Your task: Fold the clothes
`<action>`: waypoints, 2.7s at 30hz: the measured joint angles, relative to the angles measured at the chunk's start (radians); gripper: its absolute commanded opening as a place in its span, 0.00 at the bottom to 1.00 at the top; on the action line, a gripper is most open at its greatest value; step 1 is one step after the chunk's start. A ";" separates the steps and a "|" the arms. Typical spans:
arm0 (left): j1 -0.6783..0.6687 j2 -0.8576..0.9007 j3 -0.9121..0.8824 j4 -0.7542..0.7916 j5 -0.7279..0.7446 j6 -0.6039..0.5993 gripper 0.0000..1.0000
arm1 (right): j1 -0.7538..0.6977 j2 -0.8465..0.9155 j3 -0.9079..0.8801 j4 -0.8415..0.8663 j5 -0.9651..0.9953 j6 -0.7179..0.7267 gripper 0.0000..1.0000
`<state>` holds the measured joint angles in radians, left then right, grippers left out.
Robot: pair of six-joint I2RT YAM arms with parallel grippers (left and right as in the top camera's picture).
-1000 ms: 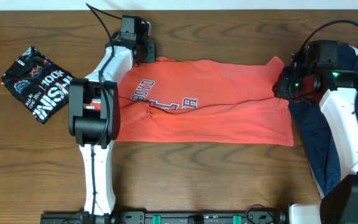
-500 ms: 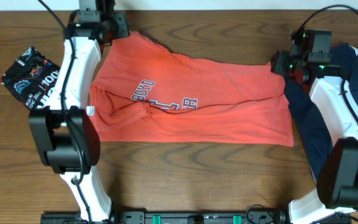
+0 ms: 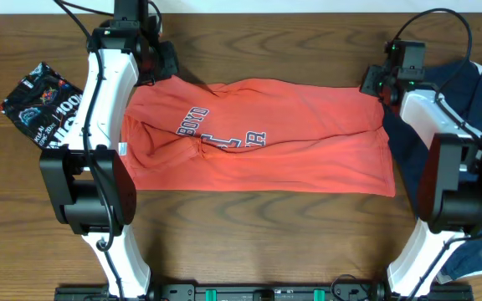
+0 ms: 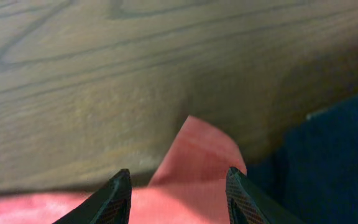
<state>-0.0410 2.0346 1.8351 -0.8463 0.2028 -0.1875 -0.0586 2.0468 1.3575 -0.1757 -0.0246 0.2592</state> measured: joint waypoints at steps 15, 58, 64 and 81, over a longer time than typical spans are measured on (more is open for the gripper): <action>0.000 0.000 0.000 -0.043 0.000 0.000 0.06 | -0.012 0.162 0.103 0.074 0.090 0.023 0.51; 0.092 -0.276 -0.005 -0.532 0.072 0.004 0.06 | -0.045 0.014 0.315 -0.776 0.086 0.073 0.01; 0.111 -0.276 -0.005 -0.624 0.044 0.005 0.06 | -0.045 -0.030 0.317 -0.987 0.104 0.069 0.01; 0.112 -0.276 -0.005 -0.765 0.033 0.008 0.06 | -0.045 -0.031 0.317 -1.222 0.158 0.061 0.01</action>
<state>0.0711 1.7588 1.8297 -1.6115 0.2359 -0.1791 -0.1032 2.0163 1.6749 -1.3975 0.1333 0.3206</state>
